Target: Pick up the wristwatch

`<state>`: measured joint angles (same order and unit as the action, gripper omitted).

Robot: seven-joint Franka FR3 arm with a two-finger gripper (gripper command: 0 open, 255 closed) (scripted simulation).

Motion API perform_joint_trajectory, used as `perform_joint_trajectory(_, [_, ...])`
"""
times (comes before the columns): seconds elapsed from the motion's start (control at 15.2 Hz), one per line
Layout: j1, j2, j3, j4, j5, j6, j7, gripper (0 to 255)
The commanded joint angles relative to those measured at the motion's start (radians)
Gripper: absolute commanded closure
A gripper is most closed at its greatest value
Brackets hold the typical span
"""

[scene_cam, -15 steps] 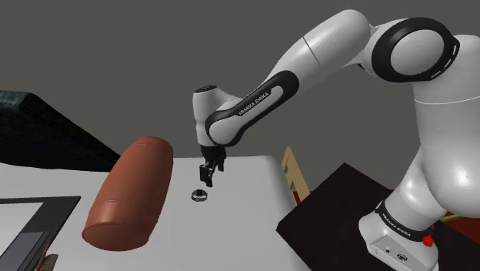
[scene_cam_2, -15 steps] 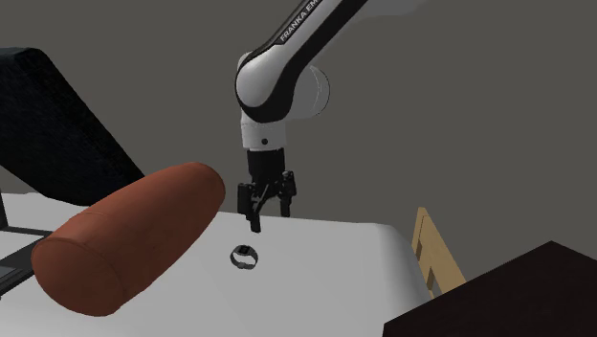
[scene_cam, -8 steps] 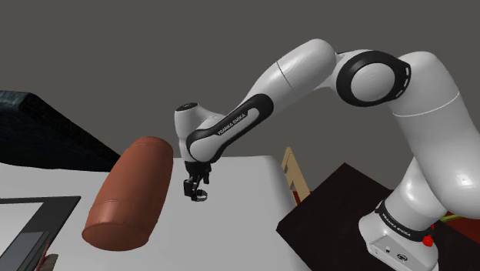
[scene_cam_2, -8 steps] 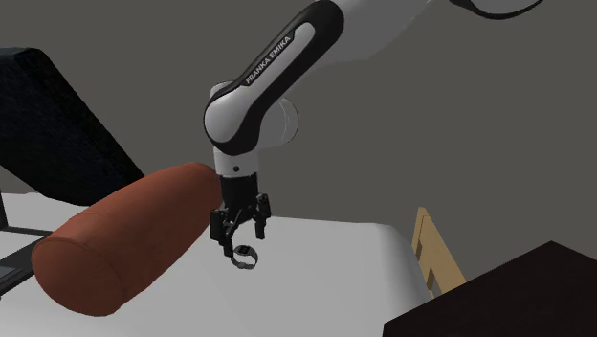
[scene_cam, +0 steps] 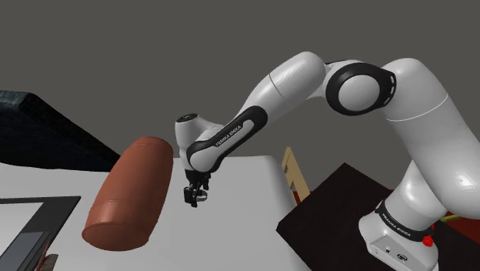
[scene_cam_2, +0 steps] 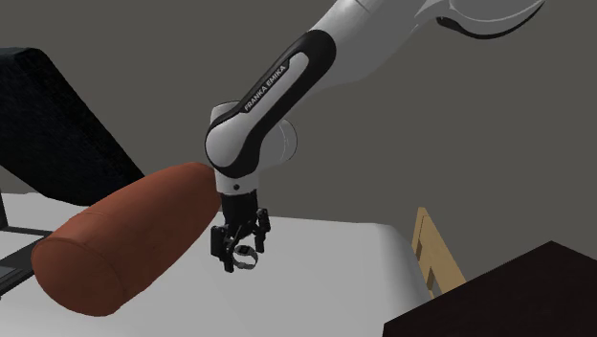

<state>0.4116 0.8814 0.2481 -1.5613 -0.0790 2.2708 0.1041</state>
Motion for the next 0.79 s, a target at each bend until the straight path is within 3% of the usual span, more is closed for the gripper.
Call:
perform_joint_trajectory(0.0, [0.001,0.003,0.000,0.000,-0.001,0.004,0.000,255])
perform_joint_trajectory(0.73, [-0.003,-0.019,0.003,-0.008,0.002,-0.010,0.000,255])
